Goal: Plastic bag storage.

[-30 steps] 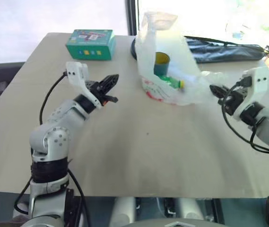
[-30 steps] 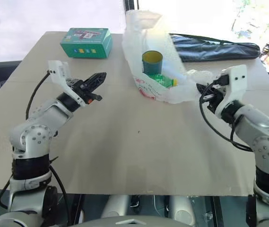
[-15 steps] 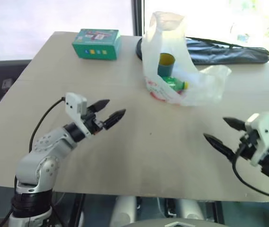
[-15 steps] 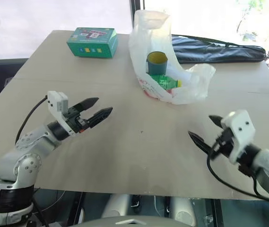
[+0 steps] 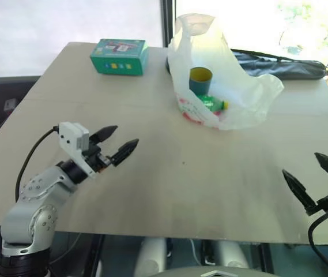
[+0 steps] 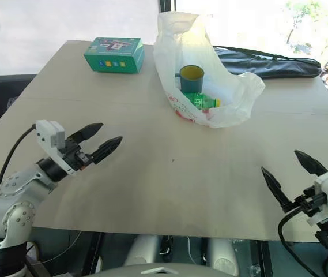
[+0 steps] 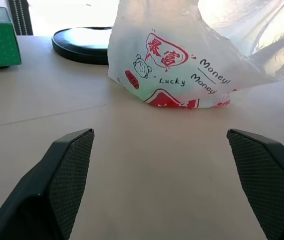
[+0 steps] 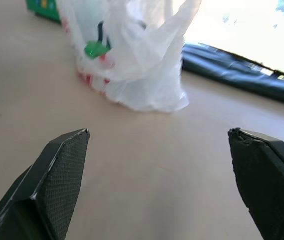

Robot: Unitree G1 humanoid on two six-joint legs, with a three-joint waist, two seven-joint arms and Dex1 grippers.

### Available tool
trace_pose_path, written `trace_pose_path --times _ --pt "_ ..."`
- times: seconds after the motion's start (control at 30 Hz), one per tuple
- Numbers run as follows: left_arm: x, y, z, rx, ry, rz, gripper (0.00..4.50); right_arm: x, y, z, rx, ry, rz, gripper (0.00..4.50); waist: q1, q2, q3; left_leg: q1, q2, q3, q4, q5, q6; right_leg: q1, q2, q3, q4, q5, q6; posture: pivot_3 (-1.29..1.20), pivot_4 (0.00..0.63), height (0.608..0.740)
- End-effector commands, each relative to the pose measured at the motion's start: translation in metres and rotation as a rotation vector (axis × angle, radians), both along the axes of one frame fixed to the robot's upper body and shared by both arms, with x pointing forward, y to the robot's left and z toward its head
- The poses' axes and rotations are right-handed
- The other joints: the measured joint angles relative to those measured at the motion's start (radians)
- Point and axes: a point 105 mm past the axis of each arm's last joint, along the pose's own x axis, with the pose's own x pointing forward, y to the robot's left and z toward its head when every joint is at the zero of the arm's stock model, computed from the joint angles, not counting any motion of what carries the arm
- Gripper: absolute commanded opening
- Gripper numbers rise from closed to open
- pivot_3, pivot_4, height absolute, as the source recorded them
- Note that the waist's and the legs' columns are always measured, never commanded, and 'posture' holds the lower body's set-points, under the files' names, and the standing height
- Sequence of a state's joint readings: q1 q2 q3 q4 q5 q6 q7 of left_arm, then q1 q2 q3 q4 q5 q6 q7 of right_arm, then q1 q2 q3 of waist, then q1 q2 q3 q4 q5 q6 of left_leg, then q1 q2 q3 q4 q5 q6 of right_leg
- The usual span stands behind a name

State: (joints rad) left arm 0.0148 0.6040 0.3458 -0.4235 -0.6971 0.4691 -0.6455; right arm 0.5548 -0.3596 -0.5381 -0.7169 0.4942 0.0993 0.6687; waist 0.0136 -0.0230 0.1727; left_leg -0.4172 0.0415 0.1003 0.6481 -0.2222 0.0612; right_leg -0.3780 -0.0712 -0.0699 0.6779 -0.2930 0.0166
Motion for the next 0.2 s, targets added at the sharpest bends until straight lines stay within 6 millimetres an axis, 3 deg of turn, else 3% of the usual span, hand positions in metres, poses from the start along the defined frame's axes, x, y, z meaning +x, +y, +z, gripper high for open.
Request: trace_pose_path --times 0.03,0.2 --pt "-0.006 -0.0032 0.0139 0.009 -0.068 -0.006 4.42 -0.0051 0.0047 -0.0011 -0.028 -0.048 0.024 4.49 0.0 0.0 0.0 0.0 0.0 0.0 0.0 0.0 0.0 0.0 0.0 0.0 0.0 0.0 0.0 0.0 0.15 0.74" --pt "-0.0087 -0.0005 0.0093 0.008 -0.055 0.011 4.42 -0.0072 0.0115 0.0016 -0.012 -0.078 0.05 4.49 -0.001 0.0 0.0 0.0 0.0 0.0 0.0 0.0 -0.001 0.0 0.0 0.0 0.0 0.0 0.0 0.0 0.15 0.74"
